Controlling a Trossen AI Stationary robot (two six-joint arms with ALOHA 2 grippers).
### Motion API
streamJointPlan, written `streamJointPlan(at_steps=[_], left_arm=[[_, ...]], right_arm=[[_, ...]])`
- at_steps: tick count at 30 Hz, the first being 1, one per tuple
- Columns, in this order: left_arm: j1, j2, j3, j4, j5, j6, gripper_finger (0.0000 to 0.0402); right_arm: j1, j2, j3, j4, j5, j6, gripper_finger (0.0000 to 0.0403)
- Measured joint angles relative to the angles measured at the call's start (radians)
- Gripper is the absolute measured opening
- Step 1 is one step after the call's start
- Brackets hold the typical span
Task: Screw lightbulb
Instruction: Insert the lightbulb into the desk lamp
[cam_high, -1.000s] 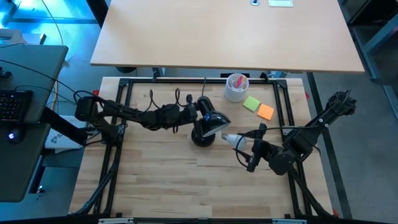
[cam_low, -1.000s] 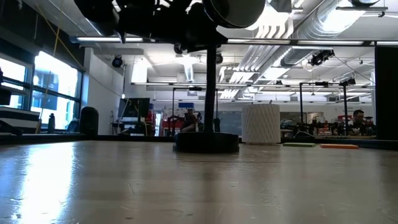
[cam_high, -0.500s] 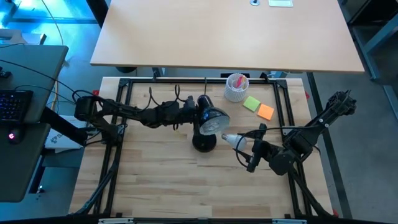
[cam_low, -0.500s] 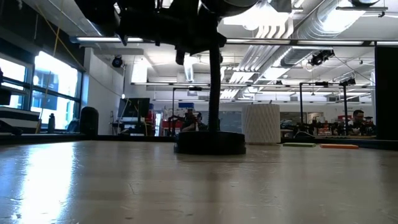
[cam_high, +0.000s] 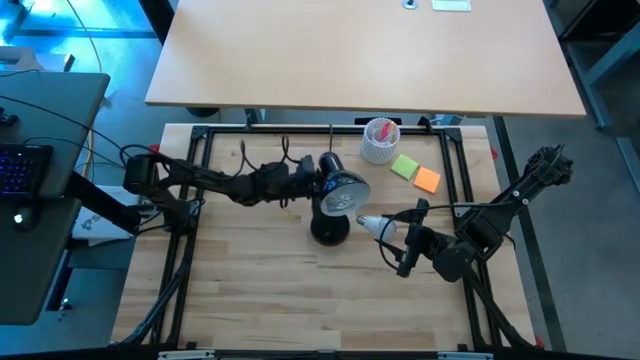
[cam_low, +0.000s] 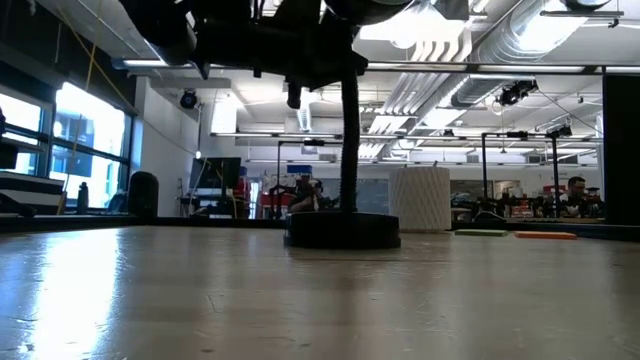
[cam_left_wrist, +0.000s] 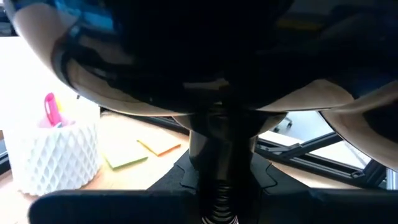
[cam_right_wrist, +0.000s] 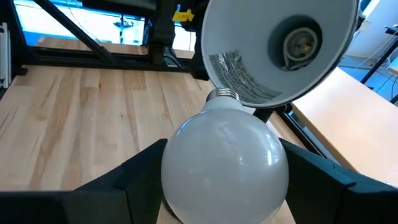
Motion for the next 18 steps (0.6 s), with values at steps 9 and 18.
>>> streamJointPlan(at_steps=[9,18], left_arm=[[0.001,0.003,0.0,-0.005,0.0,0.071,0.0109],[0.02,-0.075,0.0,-0.273,0.071,0.108,0.0232]], right_arm=[[0.0,0.0,0.0,0.004,0.0,-0.019,0.0263],[0.044,0.0,0.017,0.047,-0.011,-0.096,0.0263]])
